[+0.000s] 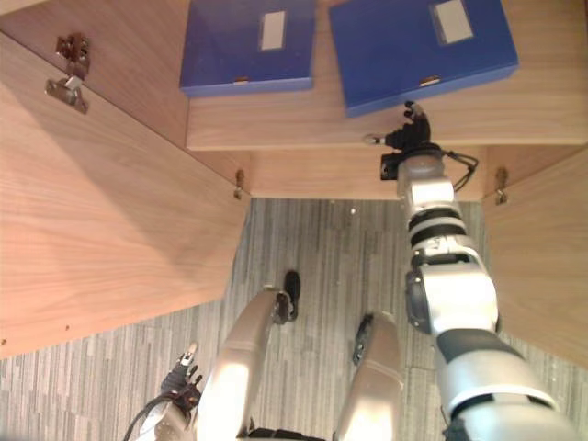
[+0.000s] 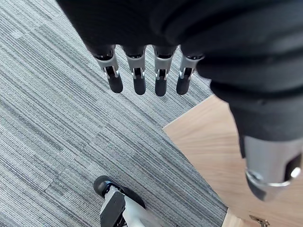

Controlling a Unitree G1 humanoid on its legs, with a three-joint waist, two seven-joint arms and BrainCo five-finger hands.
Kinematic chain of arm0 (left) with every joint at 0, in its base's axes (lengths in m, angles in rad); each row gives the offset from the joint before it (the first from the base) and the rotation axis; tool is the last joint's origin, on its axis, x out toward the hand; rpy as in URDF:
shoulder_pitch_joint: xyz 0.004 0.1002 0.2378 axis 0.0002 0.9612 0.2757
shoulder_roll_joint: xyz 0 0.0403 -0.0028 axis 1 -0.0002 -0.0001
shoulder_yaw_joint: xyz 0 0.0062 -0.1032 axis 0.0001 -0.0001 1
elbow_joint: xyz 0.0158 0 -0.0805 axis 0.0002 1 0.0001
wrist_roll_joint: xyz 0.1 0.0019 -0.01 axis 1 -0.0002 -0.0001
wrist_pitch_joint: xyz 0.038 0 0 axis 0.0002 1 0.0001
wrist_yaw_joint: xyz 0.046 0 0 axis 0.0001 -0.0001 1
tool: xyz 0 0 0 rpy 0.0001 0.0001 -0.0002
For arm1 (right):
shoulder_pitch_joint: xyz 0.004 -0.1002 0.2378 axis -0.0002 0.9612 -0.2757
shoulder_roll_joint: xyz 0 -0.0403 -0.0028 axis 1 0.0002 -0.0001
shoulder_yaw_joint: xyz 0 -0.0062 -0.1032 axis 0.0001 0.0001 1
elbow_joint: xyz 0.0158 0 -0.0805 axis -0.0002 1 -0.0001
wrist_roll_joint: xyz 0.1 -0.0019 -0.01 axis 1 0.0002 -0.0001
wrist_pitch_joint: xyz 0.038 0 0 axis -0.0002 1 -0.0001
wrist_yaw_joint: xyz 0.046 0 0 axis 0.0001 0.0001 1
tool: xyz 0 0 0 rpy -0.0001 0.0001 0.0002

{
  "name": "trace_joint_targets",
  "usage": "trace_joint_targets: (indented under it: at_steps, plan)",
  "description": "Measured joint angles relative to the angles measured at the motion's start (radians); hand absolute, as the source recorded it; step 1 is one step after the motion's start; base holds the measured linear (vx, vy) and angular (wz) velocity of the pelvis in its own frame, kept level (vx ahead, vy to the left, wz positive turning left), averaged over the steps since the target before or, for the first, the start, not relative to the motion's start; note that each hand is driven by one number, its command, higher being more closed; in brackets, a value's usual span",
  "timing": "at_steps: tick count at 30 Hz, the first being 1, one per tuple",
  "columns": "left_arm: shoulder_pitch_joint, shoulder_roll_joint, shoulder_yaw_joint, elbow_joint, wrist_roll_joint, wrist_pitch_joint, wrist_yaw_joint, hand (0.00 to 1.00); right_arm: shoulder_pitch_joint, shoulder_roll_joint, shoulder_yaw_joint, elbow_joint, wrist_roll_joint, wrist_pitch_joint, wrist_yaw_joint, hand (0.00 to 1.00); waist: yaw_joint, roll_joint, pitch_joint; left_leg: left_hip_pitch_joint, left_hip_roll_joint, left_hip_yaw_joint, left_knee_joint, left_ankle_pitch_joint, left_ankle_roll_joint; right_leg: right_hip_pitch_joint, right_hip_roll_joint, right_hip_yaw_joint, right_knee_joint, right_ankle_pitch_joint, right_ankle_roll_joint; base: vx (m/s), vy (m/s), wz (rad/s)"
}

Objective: Walk over to the cabinet, pick up the folder, carry it to the office cabinet, place the folder inside the office cabinet, then close the office cabinet door

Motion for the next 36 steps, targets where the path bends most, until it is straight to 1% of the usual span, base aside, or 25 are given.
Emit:
trace_joint_targets:
  at_steps: [2,7,10,11,12,14,15,16,17,18,19,20,21,22,23,24,25,26,27,28,29,30,32,34,36]
  plan:
    - [0.0,0.003,0.0,0.0,0.004,0.0,-0.004,0.0,0.001,0.002,0.0,0.002,-0.024,0.0,0.001,0.0,0.001,0.0,-0.001,0.022,0.001,0.01,-0.032,0.01,0.004,0.014,0.001,0.003,-0.032,0.016,0.002,0.01,0.052,-0.1]
    - [-0.001,0.023,0.0,0.0,0.005,0.0,-0.007,0.0,0.002,0.021,0.001,0.002,-0.027,0.0,0.002,0.0,0.001,-0.002,-0.004,0.069,0.004,0.019,-0.124,0.047,0.004,0.051,0.014,0.0,-0.12,0.061,0.001,0.02,0.025,-0.07]
    - [-0.002,0.024,-0.001,0.001,0.005,0.0,-0.007,0.0,0.026,0.056,0.015,0.002,-0.067,-0.003,-0.002,0.0,-0.001,-0.008,-0.015,0.114,0.004,0.027,-0.222,0.094,0.003,0.082,0.022,-0.007,-0.202,0.104,0.001,0.02,0.016,-0.05]
    - [-0.003,0.024,-0.001,0.001,0.006,0.0,-0.007,0.0,0.062,0.085,0.029,0.002,-0.099,-0.004,-0.002,0.0,-0.005,-0.014,-0.024,0.15,0.004,0.027,-0.289,0.124,-0.001,0.114,0.03,-0.018,-0.26,0.13,-0.001,0.04,0.013,-0.01]
    - [-0.003,0.025,-0.001,0.001,0.008,0.0,-0.007,0.0,0.082,0.098,0.045,0.002,-0.12,-0.004,-0.004,0.0,-0.006,-0.017,-0.029,0.166,0.004,0.027,-0.316,0.136,-0.002,0.13,0.033,-0.023,-0.284,0.141,-0.001,0.05,0.014,0.01]
    - [-0.005,0.028,-0.001,0.001,0.023,-0.002,-0.006,0.0,0.189,0.166,0.083,0.003,-0.191,-0.007,-0.014,0.0,-0.01,-0.034,-0.041,0.25,0.004,0.026,-0.428,0.179,-0.01,0.205,0.046,-0.039,-0.378,0.178,-0.002,0.08,0.013,0.0]
    - [-0.006,0.028,-0.001,0.001,0.025,-0.002,-0.006,0.0,0.224,0.186,0.091,0.003,-0.206,-0.01,-0.018,0.0,-0.011,-0.037,-0.045,0.272,0.005,0.025,-0.454,0.186,-0.012,0.227,0.049,-0.046,-0.402,0.187,-0.004,0.12,0.011,0.06]
    - [-0.007,0.029,-0.001,0.001,0.034,-0.002,-0.006,0.0,0.302,0.231,0.09,0.006,-0.238,-0.011,-0.021,0.0,-0.014,-0.046,-0.06,0.309,0.009,0.031,-0.504,0.2,-0.017,0.265,0.053,-0.06,-0.443,0.2,-0.003,0.09,0.002,0.1]
    - [-0.008,0.03,0.0,0.002,0.043,-0.002,-0.006,0.0,0.347,0.254,0.088,0.008,-0.248,-0.011,-0.021,0.0,-0.014,-0.052,-0.071,0.326,0.016,0.043,-0.529,0.207,-0.018,0.281,0.054,-0.066,-0.463,0.204,-0.003,0.15,-0.015,0.23]
    - [-0.015,0.03,0.0,0.014,0.051,-0.003,-0.006,0.0,0.446,0.3,0.076,0.013,-0.259,-0.014,-0.02,0.0,-0.019,-0.059,-0.092,0.361,0.026,0.069,-0.572,0.226,-0.019,0.32,0.055,-0.087,-0.495,0.211,-0.002,0.18,-0.028,0.21]
    - [-0.024,0.03,0.003,0.035,0.066,-0.005,-0.005,0.0,0.54,0.348,0.032,0.035,-0.259,-0.016,-0.018,0.0,-0.018,-0.075,-0.112,0.401,0.022,0.074,-0.614,0.242,-0.014,0.356,0.056,-0.094,-0.527,0.217,0.0,0.19,-0.03,0.18]
    - [-0.026,0.028,0.009,0.045,0.074,-0.005,-0.005,0.0,0.586,0.377,0.0,0.049,-0.257,-0.017,-0.016,0.0,-0.018,-0.082,-0.126,0.419,0.02,0.074,-0.636,0.252,-0.014,0.372,0.057,-0.097,-0.544,0.22,0.002,0.25,-0.019,0.17]
    - [-0.04,0.009,0.044,0.083,0.096,-0.003,-0.003,0.0,0.729,0.437,-0.102,0.057,-0.25,-0.021,-0.015,0.0,-0.024,-0.097,-0.17,0.462,0.013,0.066,-0.686,0.267,-0.018,0.422,0.059,-0.119,-0.593,0.229,0.008,0.26,-0.008,0.16]
    - [-0.043,0.001,0.052,0.092,0.104,-0.003,-0.002,0.0,0.772,0.448,-0.132,0.06,-0.239,-0.021,-0.014,0.0,-0.026,-0.102,-0.18,0.478,0.011,0.064,-0.694,0.268,-0.019,0.441,0.059,-0.125,-0.605,0.23,0.009,0.22,-0.006,0.21]
    - [-0.046,-0.007,0.062,0.102,0.108,-0.002,-0.002,0.0,0.814,0.456,-0.169,0.06,-0.23,-0.022,-0.012,0.0,-0.03,-0.107,-0.191,0.495,0.009,0.062,-0.7,0.268,-0.019,0.464,0.058,-0.133,-0.617,0.231,0.011,0.17,-0.013,0.16]
    - [-0.047,-0.017,0.095,0.117,0.131,-0.003,0.0,0.0,0.912,0.472,-0.268,0.06,-0.204,-0.027,-0.013,0.0,-0.044,-0.124,-0.219,0.539,0.004,0.06,-0.715,0.268,-0.019,0.517,0.058,-0.145,-0.645,0.234,0.016,0.12,-0.019,0.11]
    - [-0.046,-0.022,0.113,0.124,0.138,-0.002,0.0,0.0,0.954,0.48,-0.312,0.058,-0.186,-0.034,-0.018,0.0,-0.05,-0.131,-0.232,0.556,0.004,0.063,-0.718,0.266,-0.02,0.536,0.059,-0.147,-0.655,0.236,0.019,0.16,-0.032,0.03]
    - [-0.047,-0.032,0.149,0.143,0.156,-0.002,0.002,0.0,1.022,0.488,-0.4,0.058,-0.148,-0.05,-0.029,0.0,-0.06,-0.142,-0.253,0.582,0.005,0.069,-0.714,0.259,-0.024,0.57,0.06,-0.147,-0.671,0.238,0.022,0.09,-0.027,-0.07]
    - [-0.046,-0.036,0.168,0.148,0.163,-0.002,0.003,0.0,1.051,0.489,-0.446,0.056,-0.129,-0.059,-0.035,0.0,-0.065,-0.144,-0.26,0.592,0.008,0.072,-0.703,0.247,-0.025,0.587,0.062,-0.147,-0.676,0.239,0.023,0.06,-0.043,-0.29]
    - [-0.047,-0.049,0.225,0.161,0.174,-0.002,0.003,0.0,1.092,0.488,-0.561,0.034,-0.069,-0.088,-0.047,0.0,-0.073,-0.144,-0.273,0.592,0.031,0.089,-0.619,0.191,-0.018,0.619,0.079,-0.137,-0.691,0.242,0.022,0.02,-0.042,-0.33]
    - [-0.047,-0.053,0.244,0.161,0.176,-0.001,0.002,0.0,1.104,0.487,-0.601,0.038,-0.053,-0.094,-0.048,0.0,-0.075,-0.142,-0.274,0.591,0.044,0.091,-0.573,0.162,-0.017,0.64,0.088,-0.135,-0.697,0.242,0.02,-0.02,-0.046,-0.47]
    - [-0.043,-0.064,0.293,0.164,0.183,0.002,0.0,0.0,1.141,0.482,-0.679,0.038,-0.003,-0.103,-0.049,0.0,-0.074,-0.134,-0.28,0.587,0.081,0.098,-0.463,0.097,-0.018,0.68,0.114,-0.127,-0.704,0.241,0.019,-0.08,-0.017,-0.32]
    - [-0.033,-0.07,0.344,0.171,0.197,0.006,-0.005,0.0,1.226,0.483,-0.719,0.036,0.052,-0.104,-0.049,0.0,-0.074,-0.128,-0.304,0.564,0.127,0.098,-0.323,0.029,-0.019,0.7,0.14,-0.112,-0.683,0.209,0.004,-0.1,0.018,-0.24]
    - [-0.033,-0.066,0.367,0.182,0.208,0.01,-0.01,0.0,1.266,0.473,-0.725,0.04,0.055,-0.101,-0.049,0.0,-0.075,-0.133,-0.311,0.556,0.132,0.098,-0.274,0.018,-0.018,0.699,0.137,-0.102,-0.655,0.187,-0.001,-0.05,0.046,-0.12]
    - [-0.008,-0.066,0.38,0.19,0.235,0.019,-0.012,0.0,1.292,0.457,-0.678,0.04,0.03,-0.086,-0.044,0.0,-0.075,-0.133,-0.316,0.565,0.116,0.103,-0.284,0.014,-0.022,0.685,0.119,-0.078,-0.635,0.184,0.005,-0.06,0.101,-0.21]
